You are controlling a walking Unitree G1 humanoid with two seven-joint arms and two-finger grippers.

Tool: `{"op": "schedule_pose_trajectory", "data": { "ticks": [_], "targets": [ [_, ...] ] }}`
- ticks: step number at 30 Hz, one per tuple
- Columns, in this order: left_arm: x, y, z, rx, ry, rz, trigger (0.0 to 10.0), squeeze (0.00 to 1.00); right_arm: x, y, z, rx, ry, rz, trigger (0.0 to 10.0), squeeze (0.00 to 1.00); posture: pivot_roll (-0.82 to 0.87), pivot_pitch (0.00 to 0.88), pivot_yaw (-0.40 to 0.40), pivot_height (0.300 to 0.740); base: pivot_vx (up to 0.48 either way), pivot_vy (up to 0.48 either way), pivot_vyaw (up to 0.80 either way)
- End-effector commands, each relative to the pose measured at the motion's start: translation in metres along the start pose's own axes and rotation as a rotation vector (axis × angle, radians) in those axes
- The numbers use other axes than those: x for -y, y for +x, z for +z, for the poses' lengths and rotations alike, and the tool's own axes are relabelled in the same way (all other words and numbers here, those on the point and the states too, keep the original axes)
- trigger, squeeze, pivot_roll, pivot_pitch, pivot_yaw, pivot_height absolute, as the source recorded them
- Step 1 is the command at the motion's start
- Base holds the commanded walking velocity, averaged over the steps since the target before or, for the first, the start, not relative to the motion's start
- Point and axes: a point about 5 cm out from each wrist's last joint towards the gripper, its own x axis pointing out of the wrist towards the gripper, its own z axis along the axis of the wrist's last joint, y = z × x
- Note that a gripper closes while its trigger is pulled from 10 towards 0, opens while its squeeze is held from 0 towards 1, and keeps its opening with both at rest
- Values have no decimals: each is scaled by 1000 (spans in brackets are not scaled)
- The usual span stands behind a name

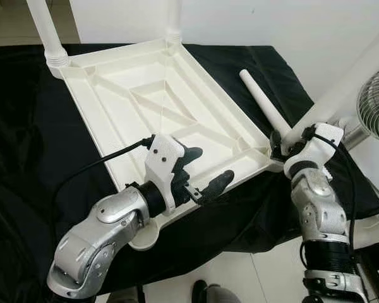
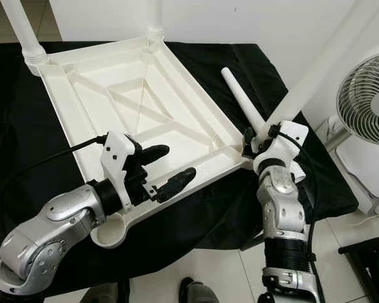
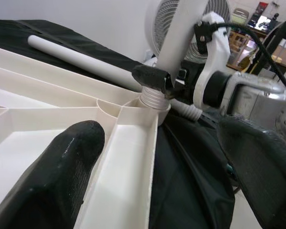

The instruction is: Building children table

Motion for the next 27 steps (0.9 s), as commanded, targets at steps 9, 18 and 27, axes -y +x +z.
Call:
{"op": "schedule_pose_trajectory", "data": {
  "ticks": [9, 18, 27],
  "targets": [
    [3, 3, -3, -8, -11, -20, 10000, 0, 2, -6, 1, 1, -57, 244, 10000, 0, 41, 215, -64, 740, 0, 0, 0],
    [2, 3, -1, -4, -7, -18, 10000, 0, -10, -19, -7, -41, -37, 408, 10000, 0, 41, 215, -64, 740, 0, 0, 0],
    [2, 3, 1, 1, -1, -23, 10000, 0, -42, -30, -18, -64, 60, 509, 10000, 0, 47, 212, -63, 740, 0, 0, 0]
  ]
}}
